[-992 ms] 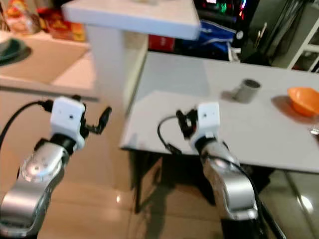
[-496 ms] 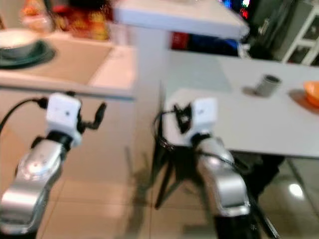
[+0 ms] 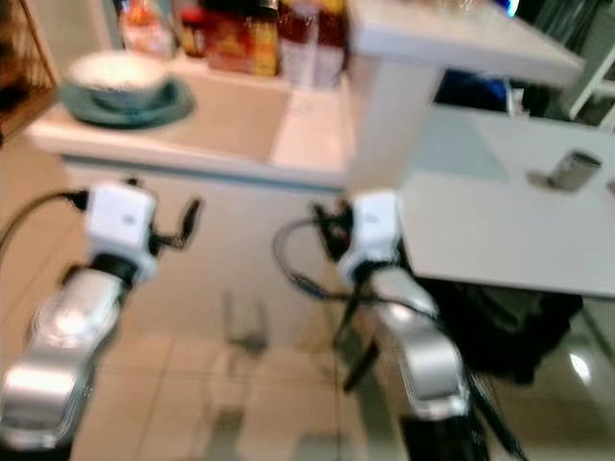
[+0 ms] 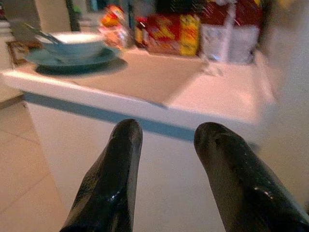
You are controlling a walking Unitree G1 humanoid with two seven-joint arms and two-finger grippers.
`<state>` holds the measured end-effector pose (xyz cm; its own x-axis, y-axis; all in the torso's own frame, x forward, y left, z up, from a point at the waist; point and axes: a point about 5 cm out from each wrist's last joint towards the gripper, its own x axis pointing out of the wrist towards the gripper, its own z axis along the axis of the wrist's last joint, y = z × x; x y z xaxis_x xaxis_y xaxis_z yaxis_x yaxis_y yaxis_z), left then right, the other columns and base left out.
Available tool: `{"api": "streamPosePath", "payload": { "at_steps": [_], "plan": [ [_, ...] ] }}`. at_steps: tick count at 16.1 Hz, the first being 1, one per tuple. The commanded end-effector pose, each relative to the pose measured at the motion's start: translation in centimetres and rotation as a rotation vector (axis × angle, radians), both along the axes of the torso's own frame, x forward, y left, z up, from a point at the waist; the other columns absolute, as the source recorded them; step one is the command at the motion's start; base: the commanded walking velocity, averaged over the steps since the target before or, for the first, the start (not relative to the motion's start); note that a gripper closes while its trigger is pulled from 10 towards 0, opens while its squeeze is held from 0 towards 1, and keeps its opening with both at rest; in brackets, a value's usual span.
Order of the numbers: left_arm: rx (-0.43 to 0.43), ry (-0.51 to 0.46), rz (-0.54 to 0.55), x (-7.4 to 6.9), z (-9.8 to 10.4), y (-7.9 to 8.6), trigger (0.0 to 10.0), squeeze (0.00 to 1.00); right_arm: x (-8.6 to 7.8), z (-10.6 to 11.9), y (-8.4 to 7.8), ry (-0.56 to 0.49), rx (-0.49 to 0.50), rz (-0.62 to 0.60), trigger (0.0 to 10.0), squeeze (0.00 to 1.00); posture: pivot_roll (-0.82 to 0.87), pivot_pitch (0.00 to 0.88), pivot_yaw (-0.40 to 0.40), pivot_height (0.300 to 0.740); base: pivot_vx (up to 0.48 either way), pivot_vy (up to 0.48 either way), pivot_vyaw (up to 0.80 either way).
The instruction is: Setting the table
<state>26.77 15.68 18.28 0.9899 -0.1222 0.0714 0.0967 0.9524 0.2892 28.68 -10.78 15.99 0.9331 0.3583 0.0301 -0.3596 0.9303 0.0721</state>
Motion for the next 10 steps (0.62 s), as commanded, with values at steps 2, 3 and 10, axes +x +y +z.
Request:
{"api": "streamPosePath", "payload": {
  "at_steps": [2,3,10],
  "plan": [
    [-0.016,-0.010,-0.035,0.3,0.2,-1.2,10.0,0.00,0.3,0.1,-1.5,-0.008,-0.013,-0.056,10.0,0.00,0.03,0.000,-0.077,0.740,0.000,0.480,0.00],
    [-0.019,-0.011,-0.037,0.3,0.3,-1.3,10.0,0.00,0.3,0.1,-1.5,-0.009,-0.012,-0.058,10.0,0.00,0.03,0.000,-0.075,0.740,0.000,0.480,0.00],
    [-0.104,-0.038,-0.029,1.0,1.3,-1.5,10.0,0.00,0.8,0.4,-0.8,-0.008,0.009,-0.025,10.0,0.00,0.03,0.000,-0.067,0.740,0.000,0.069,0.00]
  ]
}}
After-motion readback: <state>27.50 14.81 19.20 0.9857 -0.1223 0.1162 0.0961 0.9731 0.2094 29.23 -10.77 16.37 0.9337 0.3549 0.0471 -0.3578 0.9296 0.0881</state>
